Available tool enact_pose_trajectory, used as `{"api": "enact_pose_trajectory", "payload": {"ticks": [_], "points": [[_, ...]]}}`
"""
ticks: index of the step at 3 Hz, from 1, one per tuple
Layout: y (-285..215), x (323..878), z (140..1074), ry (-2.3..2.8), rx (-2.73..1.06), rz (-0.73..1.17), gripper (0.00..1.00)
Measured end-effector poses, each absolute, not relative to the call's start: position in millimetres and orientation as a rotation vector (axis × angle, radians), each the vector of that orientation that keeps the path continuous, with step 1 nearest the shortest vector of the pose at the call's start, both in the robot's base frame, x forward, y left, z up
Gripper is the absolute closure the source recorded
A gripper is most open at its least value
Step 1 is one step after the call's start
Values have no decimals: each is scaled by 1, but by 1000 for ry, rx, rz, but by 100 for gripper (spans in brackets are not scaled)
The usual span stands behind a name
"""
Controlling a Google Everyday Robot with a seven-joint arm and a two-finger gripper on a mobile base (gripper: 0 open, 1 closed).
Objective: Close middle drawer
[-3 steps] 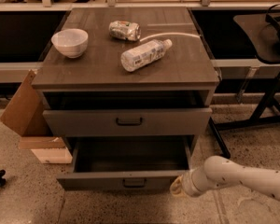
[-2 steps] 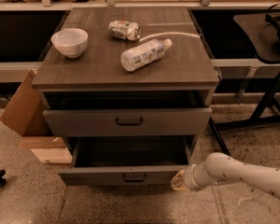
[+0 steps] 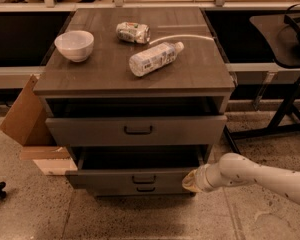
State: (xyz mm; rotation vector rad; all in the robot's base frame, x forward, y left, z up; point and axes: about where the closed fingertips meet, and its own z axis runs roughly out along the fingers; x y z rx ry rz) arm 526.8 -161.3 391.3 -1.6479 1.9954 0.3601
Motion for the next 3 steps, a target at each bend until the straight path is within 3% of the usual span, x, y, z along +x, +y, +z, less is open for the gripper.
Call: {"api": "enact_pose_trajectory", "payload": {"ticks": [3], "points": [[-162, 595, 396, 2061, -1542, 425, 100]]}}
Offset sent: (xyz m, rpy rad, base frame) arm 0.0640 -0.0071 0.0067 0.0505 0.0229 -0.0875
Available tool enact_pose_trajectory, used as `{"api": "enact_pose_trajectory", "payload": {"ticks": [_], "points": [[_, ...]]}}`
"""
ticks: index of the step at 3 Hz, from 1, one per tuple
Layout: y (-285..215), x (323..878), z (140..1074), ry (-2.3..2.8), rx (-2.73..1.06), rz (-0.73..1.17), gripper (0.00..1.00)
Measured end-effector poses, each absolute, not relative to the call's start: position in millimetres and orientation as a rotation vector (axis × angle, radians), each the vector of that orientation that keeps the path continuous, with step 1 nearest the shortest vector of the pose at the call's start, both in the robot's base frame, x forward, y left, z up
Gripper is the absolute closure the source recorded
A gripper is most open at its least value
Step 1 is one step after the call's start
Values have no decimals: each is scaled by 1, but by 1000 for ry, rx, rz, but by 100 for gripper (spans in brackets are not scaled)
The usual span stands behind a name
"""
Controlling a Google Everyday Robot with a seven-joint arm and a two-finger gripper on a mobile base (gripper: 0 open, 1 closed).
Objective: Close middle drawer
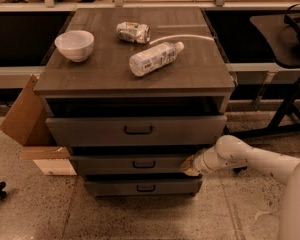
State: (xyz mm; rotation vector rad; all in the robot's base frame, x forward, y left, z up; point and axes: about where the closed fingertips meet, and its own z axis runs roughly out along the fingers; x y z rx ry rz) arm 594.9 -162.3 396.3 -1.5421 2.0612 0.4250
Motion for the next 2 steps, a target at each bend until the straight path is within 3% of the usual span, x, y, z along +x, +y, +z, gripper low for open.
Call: {"api": "enact_pose_trajectory", "payload": {"ticks": [2], "points": [[-164, 580, 404, 2008, -1606, 433, 100]]}}
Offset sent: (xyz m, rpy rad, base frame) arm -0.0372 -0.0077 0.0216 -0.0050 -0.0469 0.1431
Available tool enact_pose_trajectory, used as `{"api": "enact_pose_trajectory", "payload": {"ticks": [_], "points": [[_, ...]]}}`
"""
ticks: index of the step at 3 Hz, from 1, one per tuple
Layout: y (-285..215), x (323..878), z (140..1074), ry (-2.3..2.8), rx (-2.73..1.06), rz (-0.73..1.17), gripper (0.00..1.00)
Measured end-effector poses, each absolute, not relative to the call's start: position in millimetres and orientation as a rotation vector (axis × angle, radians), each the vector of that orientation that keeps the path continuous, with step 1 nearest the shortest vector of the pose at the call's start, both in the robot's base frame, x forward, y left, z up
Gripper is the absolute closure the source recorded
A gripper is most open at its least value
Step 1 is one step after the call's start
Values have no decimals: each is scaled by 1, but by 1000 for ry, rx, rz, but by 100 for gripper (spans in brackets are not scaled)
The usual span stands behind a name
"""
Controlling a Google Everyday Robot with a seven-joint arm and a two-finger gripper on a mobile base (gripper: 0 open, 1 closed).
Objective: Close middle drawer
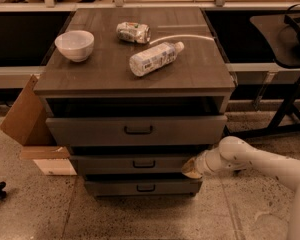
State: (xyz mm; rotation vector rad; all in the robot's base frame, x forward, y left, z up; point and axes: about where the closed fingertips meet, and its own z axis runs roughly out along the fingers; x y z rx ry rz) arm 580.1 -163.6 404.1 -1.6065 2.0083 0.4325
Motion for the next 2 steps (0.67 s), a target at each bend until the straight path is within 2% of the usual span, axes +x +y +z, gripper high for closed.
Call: {"api": "enact_pose_trajectory", "payload": {"ticks": [2], "points": [[-175, 493, 449, 1734, -1812, 518, 100]]}}
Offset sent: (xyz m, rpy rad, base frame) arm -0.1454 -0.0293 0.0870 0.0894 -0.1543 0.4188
